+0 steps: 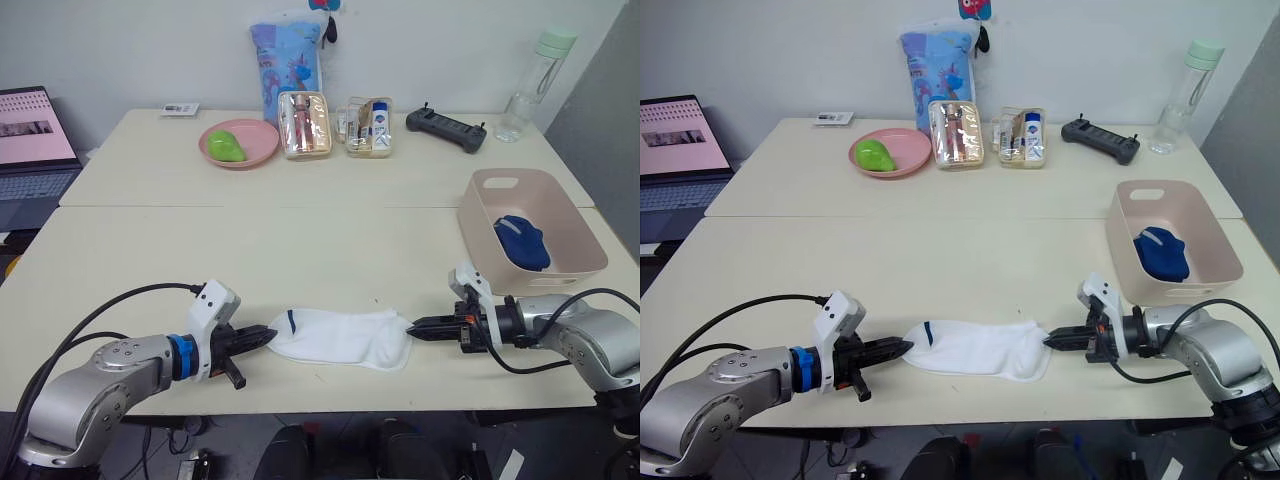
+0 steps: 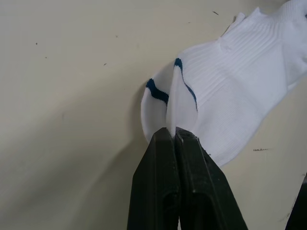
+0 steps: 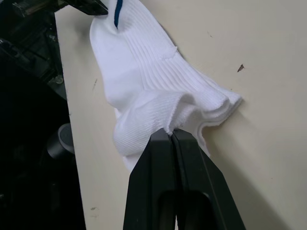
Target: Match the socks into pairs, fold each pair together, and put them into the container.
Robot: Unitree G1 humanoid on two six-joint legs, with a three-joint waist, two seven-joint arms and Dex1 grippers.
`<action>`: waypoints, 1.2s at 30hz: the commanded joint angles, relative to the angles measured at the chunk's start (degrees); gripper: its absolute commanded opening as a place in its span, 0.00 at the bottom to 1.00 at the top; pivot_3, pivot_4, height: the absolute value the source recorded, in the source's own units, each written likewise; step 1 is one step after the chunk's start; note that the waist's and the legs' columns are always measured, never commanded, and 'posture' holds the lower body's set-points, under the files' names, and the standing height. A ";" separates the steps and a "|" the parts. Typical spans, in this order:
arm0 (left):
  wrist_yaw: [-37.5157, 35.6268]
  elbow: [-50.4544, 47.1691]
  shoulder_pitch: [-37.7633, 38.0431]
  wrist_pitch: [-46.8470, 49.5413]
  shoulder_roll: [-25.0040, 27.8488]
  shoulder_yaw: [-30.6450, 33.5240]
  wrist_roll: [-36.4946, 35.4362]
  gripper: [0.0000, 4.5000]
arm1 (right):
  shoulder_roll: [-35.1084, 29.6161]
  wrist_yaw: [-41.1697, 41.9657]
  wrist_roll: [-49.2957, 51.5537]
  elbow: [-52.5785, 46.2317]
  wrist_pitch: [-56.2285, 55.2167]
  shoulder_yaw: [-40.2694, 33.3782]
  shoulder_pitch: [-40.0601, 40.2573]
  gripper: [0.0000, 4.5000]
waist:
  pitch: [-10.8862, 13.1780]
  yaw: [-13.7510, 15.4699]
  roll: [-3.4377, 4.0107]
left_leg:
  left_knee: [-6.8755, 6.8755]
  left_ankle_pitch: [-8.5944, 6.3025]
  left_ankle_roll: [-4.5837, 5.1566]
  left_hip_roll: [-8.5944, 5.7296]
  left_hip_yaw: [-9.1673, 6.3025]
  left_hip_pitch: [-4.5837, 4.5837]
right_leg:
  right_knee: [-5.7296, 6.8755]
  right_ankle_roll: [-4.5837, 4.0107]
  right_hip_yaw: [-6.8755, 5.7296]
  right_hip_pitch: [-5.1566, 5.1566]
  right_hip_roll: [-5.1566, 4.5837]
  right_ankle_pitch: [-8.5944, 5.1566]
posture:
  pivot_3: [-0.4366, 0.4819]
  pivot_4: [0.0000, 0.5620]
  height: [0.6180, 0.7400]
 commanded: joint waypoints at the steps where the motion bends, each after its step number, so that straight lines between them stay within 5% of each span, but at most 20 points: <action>1: -0.11 -0.84 -0.21 -0.90 -0.25 -0.32 0.17 0.00 | 0.15 0.58 -0.77 -0.18 -1.40 -0.18 -0.81 0.00 | 0.00 0.00 0.00 | 0.00 0.00 0.00 0.00 0.00 0.00 | 0.00 0.00 0.00 0.00 0.00 0.00 | 0.48 0.27 1.00; 8: -1.61 -1.45 0.34 -3.43 0.12 -1.96 1.60 0.00 | -0.45 1.80 -2.19 0.03 -2.53 0.06 -0.36 0.00 | 0.00 0.00 0.00 | 0.00 0.00 0.00 0.00 0.00 0.00 | 0.00 0.00 0.00 0.00 0.00 0.00 | 0.48 0.27 1.00; 12: -2.19 -1.20 0.93 -4.72 0.62 -0.53 2.05 0.13 | -1.77 2.39 -2.69 0.36 -3.76 -1.56 0.37 0.22 | 0.00 0.00 0.00 | 0.00 0.00 0.00 0.00 0.00 0.00 | 0.00 0.00 0.00 0.00 0.00 0.00 | 0.48 0.27 1.00; 18: -7.59 -0.41 1.98 -9.33 4.44 5.46 1.65 0.54 | -4.85 3.00 -1.65 -0.94 -5.14 -6.18 -0.87 0.67 | 0.01 -0.01 0.00 | 0.00 0.00 0.00 0.00 0.00 0.00 | 0.00 0.00 -0.01 -0.02 0.00 0.00 | 0.48 0.27 1.00; 24: -14.23 3.38 -3.34 -22.22 6.21 -0.75 9.76 0.54 | 3.14 -0.85 -6.68 -6.41 -12.15 0.44 -4.17 0.67 | -0.02 -0.01 0.01 | -0.02 0.00 0.00 0.01 0.01 0.02 | 0.00 -0.01 -0.03 0.00 0.00 0.00 | 0.48 0.27 1.00; 32: -18.78 13.67 -9.79 -35.58 1.94 -15.62 22.08 0.00 | 7.50 -0.02 -23.95 2.58 -30.22 14.12 -3.30 0.06 | -0.01 0.08 0.00 | 0.00 0.00 0.00 -0.06 0.07 -0.02 | -0.06 0.01 0.03 -0.01 -0.03 0.01 | 0.48 0.27 1.00; 36: -19.17 18.23 -10.24 -37.53 2.25 -17.98 26.23 0.00 | 4.20 2.76 -26.46 5.25 -33.50 14.67 -0.88 0.00 | -0.02 0.06 0.01 | -0.01 0.00 0.00 -0.05 0.06 -0.01 | -0.04 0.01 0.01 -0.02 -0.03 0.01 | 0.48 0.27 1.00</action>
